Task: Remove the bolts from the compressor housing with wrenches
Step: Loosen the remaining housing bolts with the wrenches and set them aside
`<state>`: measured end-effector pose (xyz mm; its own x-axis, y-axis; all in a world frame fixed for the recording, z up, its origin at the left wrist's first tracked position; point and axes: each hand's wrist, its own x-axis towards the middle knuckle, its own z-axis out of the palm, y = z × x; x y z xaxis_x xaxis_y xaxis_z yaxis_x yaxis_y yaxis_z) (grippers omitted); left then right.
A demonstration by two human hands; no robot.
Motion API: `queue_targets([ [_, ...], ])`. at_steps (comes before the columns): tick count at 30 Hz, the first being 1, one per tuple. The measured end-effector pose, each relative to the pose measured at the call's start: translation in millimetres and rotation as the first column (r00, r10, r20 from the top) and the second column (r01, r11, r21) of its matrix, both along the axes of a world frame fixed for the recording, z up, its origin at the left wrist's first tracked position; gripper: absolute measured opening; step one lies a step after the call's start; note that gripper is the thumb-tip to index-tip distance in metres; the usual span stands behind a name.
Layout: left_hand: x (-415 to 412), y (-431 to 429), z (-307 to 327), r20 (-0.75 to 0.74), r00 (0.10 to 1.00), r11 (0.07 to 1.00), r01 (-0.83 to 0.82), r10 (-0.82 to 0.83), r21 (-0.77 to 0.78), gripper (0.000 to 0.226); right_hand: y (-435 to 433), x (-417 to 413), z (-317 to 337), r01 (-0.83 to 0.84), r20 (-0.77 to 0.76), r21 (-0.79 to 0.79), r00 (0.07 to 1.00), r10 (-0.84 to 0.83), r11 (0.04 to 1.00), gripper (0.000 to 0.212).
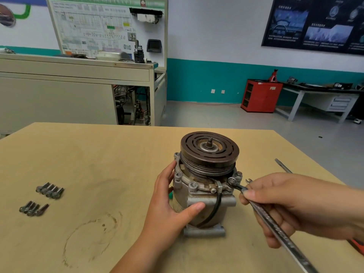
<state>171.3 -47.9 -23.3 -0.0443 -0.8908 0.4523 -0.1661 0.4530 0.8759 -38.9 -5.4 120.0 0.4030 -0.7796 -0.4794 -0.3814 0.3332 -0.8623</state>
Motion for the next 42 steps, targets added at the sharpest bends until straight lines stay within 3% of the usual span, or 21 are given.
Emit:
queue_targets([
  [2, 0, 0, 0, -0.002, 1.000, 1.000, -0.001, 0.001, -0.002, 0.086, -11, -14, 12, -0.144, -0.211, 0.024, 0.967, 0.145, 0.989, 0.031],
  [4, 0, 0, 0, -0.002, 1.000, 1.000, -0.004, 0.004, -0.002, 0.085, -25, -25, 25, -0.261, -0.452, 0.005, 0.861, 0.235, 0.965, 0.036],
  [6, 0, 0, 0, -0.008, 1.000, 1.000, 0.000, 0.000, -0.003, 0.085, -40, -30, 32, -0.352, -0.650, -0.093, 0.730, 0.211, 0.931, 0.035],
  [9, -1, 0, -1, -0.013, 1.000, 1.000, 0.005, -0.005, -0.004, 0.085, -62, -31, 34, -0.469, -0.747, -0.243, 0.649, 0.145, 0.849, 0.032],
  [12, -1, 0, -1, -0.016, 1.000, 1.000, 0.004, -0.004, -0.003, 0.085, -72, -39, 38, -0.532, -0.754, -0.237, 0.628, 0.191, 0.813, 0.023],
  [14, -1, 0, -1, -0.017, 1.000, 1.000, 0.004, -0.004, -0.002, 0.085, -69, -51, 45, -0.494, -0.706, -0.188, 0.669, 0.233, 0.849, 0.017],
  [16, -1, 0, -1, -0.017, 1.000, 1.000, 0.002, -0.002, 0.000, 0.086, -57, -62, 43, -0.401, -0.571, -0.142, 0.780, 0.256, 0.905, 0.016],
  [18, -1, 0, -2, -0.021, 1.000, 1.000, 0.001, -0.002, -0.003, 0.087, -42, -63, 33, -0.347, -0.439, -0.085, 0.855, 0.277, 0.934, 0.031],
  [21, -1, -1, -2, -0.021, 1.000, 1.000, 0.003, -0.003, -0.003, 0.087, -12, -43, 11, -0.153, -0.144, -0.059, 0.979, 0.143, 0.987, 0.033],
  [23, -1, -1, -2, -0.024, 1.000, 1.000, 0.002, -0.002, -0.006, 0.086, 11, -19, 3, 0.024, 0.169, 0.047, 0.985, -0.032, 0.999, 0.021],
  [25, -1, -1, -2, -0.024, 1.000, 1.000, 0.003, -0.003, -0.008, 0.087, 24, 2, 1, 0.075, 0.364, 0.121, 0.924, -0.115, 0.990, 0.014],
  [34, -1, -2, -4, -0.020, 1.000, 1.000, 0.003, -0.004, -0.023, 0.087, 19, 20, -9, 0.196, 0.332, 0.076, 0.920, -0.210, 0.978, 0.030],
  [37, 0, -2, -3, -0.016, 1.000, 1.000, 0.004, -0.005, -0.017, 0.087, 12, 11, -10, 0.090, 0.223, 0.051, 0.970, -0.099, 0.995, 0.029],
  [39, 0, -1, -3, -0.014, 1.000, 1.000, 0.005, -0.005, -0.013, 0.087, 1, -3, -3, -0.075, -0.002, 0.024, 0.997, 0.075, 0.997, 0.027],
  [42, 0, 0, -3, -0.013, 1.000, 1.000, 0.009, -0.009, -0.007, 0.087, -23, -27, 19, -0.323, -0.433, -0.003, 0.854, 0.290, 0.947, 0.030],
])
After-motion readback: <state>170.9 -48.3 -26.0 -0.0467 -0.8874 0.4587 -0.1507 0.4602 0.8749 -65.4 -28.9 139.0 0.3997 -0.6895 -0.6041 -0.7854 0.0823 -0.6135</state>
